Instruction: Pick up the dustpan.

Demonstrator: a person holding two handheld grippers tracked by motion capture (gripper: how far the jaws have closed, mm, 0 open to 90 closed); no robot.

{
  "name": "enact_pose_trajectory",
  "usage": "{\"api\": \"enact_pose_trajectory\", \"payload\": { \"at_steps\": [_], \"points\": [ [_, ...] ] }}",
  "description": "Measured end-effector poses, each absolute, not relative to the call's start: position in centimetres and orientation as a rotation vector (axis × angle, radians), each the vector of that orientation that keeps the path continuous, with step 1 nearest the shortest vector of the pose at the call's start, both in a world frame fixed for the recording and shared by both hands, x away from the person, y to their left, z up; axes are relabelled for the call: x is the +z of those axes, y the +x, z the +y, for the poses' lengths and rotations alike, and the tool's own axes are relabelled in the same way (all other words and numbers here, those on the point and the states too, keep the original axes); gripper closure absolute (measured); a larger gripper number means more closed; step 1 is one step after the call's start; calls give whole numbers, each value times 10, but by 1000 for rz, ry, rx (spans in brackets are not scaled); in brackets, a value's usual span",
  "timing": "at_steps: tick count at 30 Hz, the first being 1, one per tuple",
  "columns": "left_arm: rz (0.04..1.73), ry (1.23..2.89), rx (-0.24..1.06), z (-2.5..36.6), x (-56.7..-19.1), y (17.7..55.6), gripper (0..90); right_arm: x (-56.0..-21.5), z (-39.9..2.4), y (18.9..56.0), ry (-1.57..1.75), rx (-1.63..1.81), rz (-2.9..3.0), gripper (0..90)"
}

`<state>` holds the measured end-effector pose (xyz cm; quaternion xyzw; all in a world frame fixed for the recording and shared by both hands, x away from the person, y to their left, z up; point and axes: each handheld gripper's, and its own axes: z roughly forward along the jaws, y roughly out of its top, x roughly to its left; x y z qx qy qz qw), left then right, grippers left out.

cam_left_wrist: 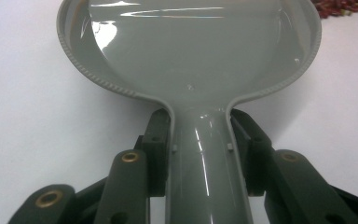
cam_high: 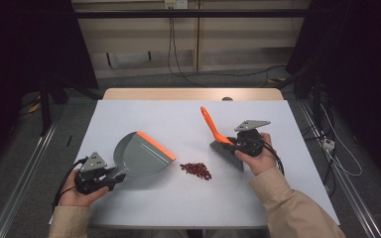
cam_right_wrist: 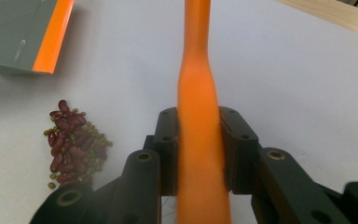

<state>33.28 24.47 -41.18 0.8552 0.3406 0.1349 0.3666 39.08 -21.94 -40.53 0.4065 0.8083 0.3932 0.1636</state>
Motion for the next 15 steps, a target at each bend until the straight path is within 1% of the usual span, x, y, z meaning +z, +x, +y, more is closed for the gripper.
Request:
{"api": "enact_pose_trajectory", "payload": {
  "at_steps": [15],
  "points": [
    [751, 2236, 315, 239, -407, 319, 629, -403, -213, 387, 1159, 1111, 2294, 715]
  ]
}}
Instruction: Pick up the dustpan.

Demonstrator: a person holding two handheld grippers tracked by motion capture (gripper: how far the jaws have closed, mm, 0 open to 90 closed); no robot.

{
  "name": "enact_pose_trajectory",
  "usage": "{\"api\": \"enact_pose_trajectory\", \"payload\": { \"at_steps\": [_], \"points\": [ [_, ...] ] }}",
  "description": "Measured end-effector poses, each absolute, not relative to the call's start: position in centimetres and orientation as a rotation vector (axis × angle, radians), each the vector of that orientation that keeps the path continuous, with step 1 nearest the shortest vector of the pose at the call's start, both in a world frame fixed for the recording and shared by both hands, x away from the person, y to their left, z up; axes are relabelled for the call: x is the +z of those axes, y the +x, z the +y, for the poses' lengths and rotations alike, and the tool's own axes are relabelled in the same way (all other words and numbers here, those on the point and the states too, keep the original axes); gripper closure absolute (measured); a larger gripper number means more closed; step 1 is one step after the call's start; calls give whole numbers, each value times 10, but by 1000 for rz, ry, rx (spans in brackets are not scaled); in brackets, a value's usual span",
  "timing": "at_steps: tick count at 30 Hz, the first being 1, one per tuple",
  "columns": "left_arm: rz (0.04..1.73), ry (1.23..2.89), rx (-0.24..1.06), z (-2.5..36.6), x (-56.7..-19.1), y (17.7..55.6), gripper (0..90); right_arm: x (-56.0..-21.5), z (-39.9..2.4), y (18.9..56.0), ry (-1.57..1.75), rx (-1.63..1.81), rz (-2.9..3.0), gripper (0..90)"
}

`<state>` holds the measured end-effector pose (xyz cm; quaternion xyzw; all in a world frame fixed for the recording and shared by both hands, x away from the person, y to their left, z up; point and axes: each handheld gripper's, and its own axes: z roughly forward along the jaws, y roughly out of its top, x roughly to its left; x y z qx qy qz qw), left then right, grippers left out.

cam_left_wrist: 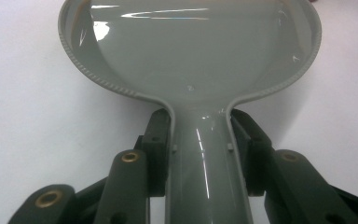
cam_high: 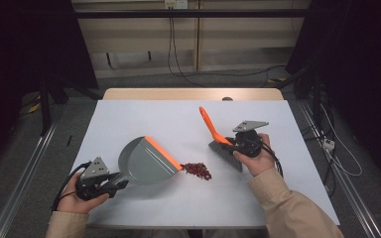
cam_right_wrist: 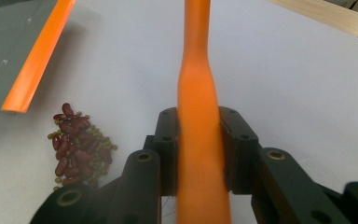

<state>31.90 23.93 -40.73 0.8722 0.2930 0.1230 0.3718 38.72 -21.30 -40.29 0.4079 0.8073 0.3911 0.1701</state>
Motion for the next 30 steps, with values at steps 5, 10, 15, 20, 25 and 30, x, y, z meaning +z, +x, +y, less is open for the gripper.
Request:
{"api": "enact_pose_trajectory", "payload": {
  "at_steps": [5, 10, 15, 20, 25, 30],
  "points": [
    [718, 2239, 295, 236, -408, 317, 629, -402, -210, 387, 1161, 1109, 2282, 715],
    [687, 2272, 277, 232, -410, 316, 629, -403, -208, 387, 1164, 1111, 2264, 715],
    [666, 2279, 261, 230, -411, 313, 628, -404, -205, 384, 1187, 1097, 2251, 715],
    [641, 2309, 239, 227, -413, 309, 629, -409, -199, 377, 1176, 1060, 2224, 715],
    [615, 2323, 199, 223, -418, 308, 628, -415, -196, 372, 1169, 1068, 2191, 715],
    [604, 2331, 183, 218, -419, 307, 628, -416, -191, 370, 1163, 1062, 2191, 715]
  ]
}}
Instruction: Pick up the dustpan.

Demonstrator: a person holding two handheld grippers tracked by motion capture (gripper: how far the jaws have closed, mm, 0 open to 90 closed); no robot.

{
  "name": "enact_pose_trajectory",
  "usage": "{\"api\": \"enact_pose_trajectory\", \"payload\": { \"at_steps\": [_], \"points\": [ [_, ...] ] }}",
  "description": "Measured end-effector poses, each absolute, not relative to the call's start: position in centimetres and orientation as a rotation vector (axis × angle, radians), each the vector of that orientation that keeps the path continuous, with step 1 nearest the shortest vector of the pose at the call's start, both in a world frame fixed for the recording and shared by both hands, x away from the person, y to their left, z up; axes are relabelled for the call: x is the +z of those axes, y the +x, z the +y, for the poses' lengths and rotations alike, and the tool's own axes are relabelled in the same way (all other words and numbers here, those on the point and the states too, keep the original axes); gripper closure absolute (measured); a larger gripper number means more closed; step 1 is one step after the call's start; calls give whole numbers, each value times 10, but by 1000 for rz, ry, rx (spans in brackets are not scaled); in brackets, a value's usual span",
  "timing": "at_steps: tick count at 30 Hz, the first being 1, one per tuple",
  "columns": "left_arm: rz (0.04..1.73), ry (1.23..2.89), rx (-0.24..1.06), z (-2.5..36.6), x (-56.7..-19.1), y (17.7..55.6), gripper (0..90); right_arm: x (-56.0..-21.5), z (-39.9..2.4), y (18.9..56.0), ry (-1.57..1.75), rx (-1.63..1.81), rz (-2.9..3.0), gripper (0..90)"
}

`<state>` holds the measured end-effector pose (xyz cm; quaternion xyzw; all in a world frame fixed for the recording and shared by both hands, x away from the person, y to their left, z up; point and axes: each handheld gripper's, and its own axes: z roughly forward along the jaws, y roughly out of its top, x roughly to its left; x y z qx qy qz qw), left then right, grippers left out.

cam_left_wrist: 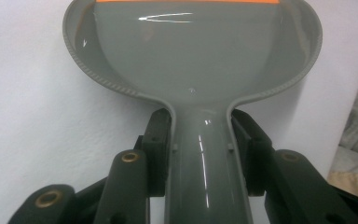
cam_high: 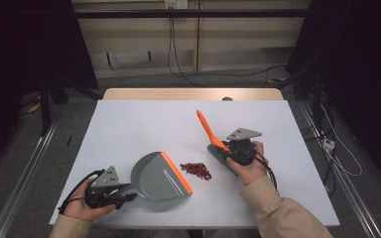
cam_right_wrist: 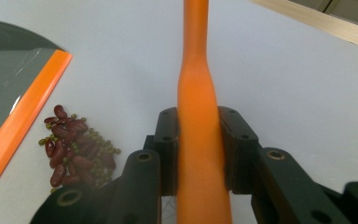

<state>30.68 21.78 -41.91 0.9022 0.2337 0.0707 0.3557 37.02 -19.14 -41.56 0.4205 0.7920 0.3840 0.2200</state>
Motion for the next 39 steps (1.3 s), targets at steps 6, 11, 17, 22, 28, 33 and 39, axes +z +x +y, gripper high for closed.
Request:
{"api": "enact_pose_trajectory", "payload": {
  "at_steps": [6, 11, 17, 22, 28, 33, 39],
  "points": [
    [586, 2330, 146, 214, -421, 307, 628, -417, -177, 366, 1126, 1062, 2200, 716],
    [585, 2331, 144, 213, -421, 306, 627, -416, -173, 365, 1086, 1040, 2201, 711],
    [575, 2332, 137, 210, -421, 306, 627, -415, -183, 366, 1111, 1071, 2234, 666],
    [568, 2336, 132, 208, -421, 305, 627, -415, -189, 362, 1108, 993, 2279, 667],
    [576, 2334, 134, 206, -422, 305, 627, -414, -191, 359, 1134, 972, 2265, 713],
    [570, 2340, 125, 204, -422, 306, 627, -417, -177, 350, 1127, 982, 2231, 716],
    [568, 2341, 112, 200, -423, 305, 626, -419, -160, 342, 1110, 966, 2215, 717]
  ]
}}
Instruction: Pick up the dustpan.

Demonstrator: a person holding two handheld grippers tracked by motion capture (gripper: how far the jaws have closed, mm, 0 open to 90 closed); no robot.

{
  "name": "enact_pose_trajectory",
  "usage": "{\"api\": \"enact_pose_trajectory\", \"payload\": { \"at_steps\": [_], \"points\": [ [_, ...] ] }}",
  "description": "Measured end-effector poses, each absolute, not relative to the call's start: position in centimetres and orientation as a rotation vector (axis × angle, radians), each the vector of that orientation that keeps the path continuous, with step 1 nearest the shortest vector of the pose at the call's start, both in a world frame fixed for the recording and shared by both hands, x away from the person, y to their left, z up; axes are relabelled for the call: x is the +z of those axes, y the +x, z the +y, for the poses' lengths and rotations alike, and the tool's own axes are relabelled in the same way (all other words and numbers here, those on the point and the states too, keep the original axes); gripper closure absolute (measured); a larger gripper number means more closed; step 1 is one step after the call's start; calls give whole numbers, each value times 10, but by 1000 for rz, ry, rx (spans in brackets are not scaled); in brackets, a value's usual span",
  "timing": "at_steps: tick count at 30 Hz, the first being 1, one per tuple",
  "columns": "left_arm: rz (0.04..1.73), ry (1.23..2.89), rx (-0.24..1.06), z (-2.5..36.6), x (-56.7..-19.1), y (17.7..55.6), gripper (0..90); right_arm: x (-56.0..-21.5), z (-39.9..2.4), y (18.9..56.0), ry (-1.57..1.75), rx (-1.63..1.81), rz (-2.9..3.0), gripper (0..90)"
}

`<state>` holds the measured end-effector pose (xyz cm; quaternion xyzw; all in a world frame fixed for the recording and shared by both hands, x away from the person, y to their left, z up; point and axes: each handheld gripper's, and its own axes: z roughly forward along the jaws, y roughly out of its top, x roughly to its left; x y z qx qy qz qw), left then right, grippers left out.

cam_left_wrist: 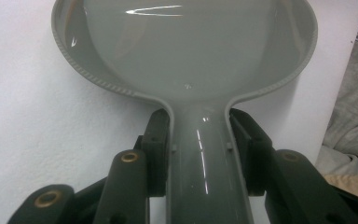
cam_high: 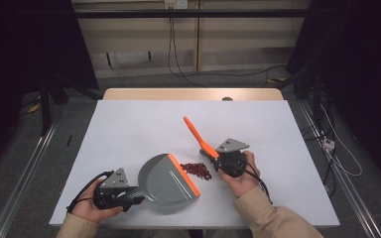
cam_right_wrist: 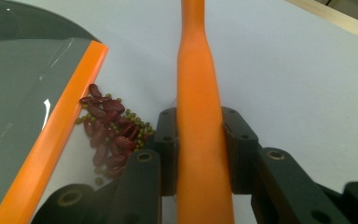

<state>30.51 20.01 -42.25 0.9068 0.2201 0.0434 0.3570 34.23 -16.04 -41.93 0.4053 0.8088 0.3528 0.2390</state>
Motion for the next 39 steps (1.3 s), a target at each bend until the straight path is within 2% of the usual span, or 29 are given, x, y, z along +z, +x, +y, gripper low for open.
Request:
{"api": "enact_pose_trajectory", "payload": {
  "at_steps": [17, 39],
  "points": [
    [560, 2354, 87, 191, -421, 303, 626, -421, -142, 334, 1128, 961, 2187, 714],
    [584, 2337, 57, 196, -431, 306, 605, -421, -145, 335, 1139, 985, 2173, 713]
  ]
}}
